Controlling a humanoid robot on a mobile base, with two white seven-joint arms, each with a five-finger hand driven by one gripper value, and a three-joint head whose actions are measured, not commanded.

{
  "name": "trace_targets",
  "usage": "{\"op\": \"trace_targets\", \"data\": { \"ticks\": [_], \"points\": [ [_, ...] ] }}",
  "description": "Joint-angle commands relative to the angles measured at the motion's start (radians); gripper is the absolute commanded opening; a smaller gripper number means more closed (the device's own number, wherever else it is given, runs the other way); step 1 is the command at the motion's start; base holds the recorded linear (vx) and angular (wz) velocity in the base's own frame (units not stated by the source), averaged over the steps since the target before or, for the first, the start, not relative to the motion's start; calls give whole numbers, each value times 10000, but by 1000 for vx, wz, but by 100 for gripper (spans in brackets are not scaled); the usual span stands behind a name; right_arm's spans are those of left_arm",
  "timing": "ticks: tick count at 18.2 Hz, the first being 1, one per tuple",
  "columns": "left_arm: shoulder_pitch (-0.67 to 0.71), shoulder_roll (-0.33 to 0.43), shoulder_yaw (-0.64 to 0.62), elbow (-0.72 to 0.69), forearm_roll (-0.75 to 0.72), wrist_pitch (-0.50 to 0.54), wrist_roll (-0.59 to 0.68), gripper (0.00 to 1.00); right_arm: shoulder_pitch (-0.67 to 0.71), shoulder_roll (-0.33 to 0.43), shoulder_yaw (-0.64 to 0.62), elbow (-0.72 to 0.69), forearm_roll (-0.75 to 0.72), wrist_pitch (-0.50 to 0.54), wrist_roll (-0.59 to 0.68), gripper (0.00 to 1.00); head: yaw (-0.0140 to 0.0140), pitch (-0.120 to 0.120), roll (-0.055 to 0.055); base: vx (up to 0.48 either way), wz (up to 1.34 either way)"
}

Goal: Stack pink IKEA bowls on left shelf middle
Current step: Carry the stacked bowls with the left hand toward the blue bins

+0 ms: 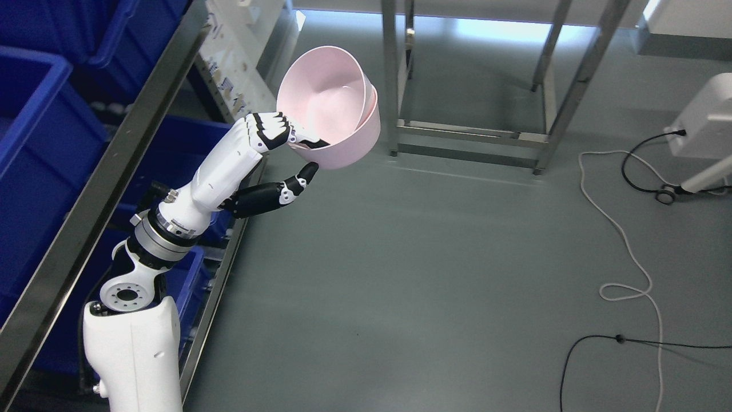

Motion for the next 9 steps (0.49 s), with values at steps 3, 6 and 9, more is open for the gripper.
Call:
{"op": "trace_targets", "data": {
  "ticks": [3,6,9],
  "points": [
    [-1399,81,-314,-130,2,6,3,4,-1,-175,-46,-175,-16,5,-3,100,0,0,0,-173,627],
    [-2198,51,-345,-130,2,6,19,4,-1,-175,-46,-175,-16,5,-3,100,0,0,0,-143,747],
    [-2919,51,-483,-130,-13,6,3,4,-1,-175,-46,-175,-16,5,-3,100,0,0,0,-133,873]
  ]
}}
